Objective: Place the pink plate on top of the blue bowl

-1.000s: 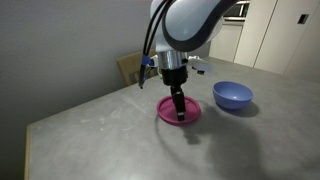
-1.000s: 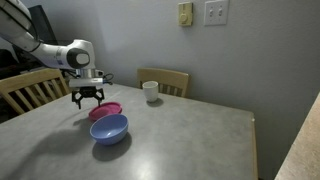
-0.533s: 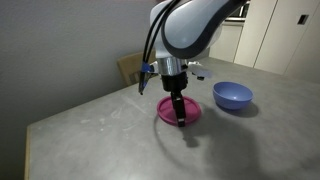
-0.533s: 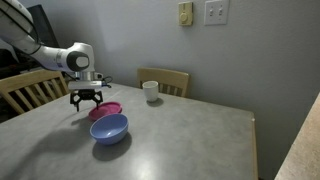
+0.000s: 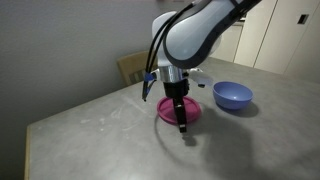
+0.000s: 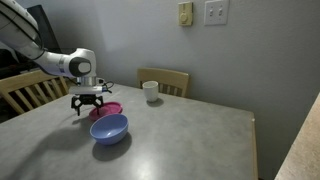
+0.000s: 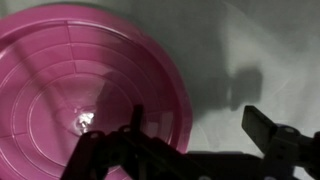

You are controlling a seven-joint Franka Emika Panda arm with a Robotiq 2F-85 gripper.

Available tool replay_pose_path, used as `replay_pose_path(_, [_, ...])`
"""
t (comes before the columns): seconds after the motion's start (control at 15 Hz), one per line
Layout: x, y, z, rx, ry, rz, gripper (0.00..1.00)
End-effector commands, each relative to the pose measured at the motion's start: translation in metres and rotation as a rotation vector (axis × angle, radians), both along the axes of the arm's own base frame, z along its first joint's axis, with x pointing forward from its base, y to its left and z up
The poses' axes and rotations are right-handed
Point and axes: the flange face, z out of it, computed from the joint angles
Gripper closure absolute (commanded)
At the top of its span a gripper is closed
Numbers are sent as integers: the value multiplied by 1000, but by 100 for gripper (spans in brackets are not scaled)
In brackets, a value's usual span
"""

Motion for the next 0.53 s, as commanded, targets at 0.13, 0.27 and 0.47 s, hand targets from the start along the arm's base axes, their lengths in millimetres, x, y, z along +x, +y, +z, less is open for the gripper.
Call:
replay_pose_path(0.13, [4,-5,1,-1,0,-22,12])
replay_pose_path(0.27, [5,-6,0,1,-4,-23,24])
replay_pose_path(0.47, [8,-7,4,0,-8,-22,40])
